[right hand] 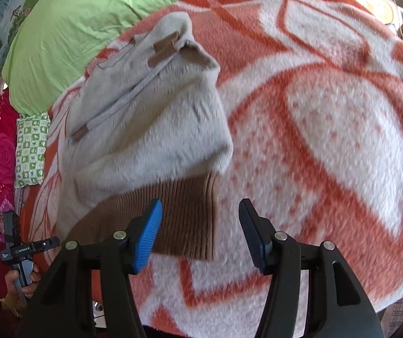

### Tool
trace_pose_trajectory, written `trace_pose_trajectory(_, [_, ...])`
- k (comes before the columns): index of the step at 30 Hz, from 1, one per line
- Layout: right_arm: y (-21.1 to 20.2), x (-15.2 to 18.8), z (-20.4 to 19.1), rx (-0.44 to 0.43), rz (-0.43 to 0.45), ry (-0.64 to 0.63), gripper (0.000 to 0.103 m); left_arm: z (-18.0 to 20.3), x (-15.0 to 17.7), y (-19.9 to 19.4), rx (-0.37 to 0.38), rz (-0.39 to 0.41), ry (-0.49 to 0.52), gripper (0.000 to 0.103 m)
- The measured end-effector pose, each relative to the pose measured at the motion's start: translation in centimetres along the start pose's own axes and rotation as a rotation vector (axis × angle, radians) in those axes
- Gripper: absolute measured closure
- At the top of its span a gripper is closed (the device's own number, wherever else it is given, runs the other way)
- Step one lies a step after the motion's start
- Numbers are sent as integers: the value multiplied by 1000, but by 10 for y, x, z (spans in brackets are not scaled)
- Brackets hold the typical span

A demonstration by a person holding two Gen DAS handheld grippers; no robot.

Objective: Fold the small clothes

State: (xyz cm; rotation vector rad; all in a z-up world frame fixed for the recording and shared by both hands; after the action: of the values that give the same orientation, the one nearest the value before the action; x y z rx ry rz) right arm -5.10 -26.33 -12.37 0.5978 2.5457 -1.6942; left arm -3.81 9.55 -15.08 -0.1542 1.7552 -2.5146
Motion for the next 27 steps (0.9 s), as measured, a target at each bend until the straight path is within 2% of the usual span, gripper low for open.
trace_pose_trajectory(7, [8,3,-4,-7,-8,-17,45,12,7,11,35,-21,4,10])
trace_pose_trajectory(17, [16,-14,4,-49,25,12,45,32,-9,23,46,31,0,11])
trace_pose_trajectory(20, [24,-15,5,-112,18,35,46,42,-15,25,34,40,22,23])
trace_pose_trajectory(22, [34,-12,2,-124,-23,31,54,47,-17,26,-1,48,49,44])
trace_pose_trajectory(23, [36,-10,0,-105,-33,15,66,49,-18,26,-7,51,59,52])
trace_pose_trajectory(24, [37,-8,-2,-96,-49,6,88,50,-18,26,1,53,67,73])
trace_pose_trajectory(25, [37,-6,-1,-101,-57,7,94,49,-18,25,40,50,73,95])
trace_pose_trajectory(27, [29,0,-1,-116,-56,-3,96,47,-14,20,91,48,72,95])
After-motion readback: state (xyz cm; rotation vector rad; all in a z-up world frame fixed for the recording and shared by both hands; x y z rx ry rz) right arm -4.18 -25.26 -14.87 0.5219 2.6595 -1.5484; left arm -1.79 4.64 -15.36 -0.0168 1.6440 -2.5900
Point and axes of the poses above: each gripper's, at about its wrist camera, not at the fingertips, and y roughly the way its jaws point, z to its right, x to its underside, the point moved 4 cm from there along y, roughly the way its jaws point, and after that the axes turned 12 degrees about -z, right-handed, at the moved point
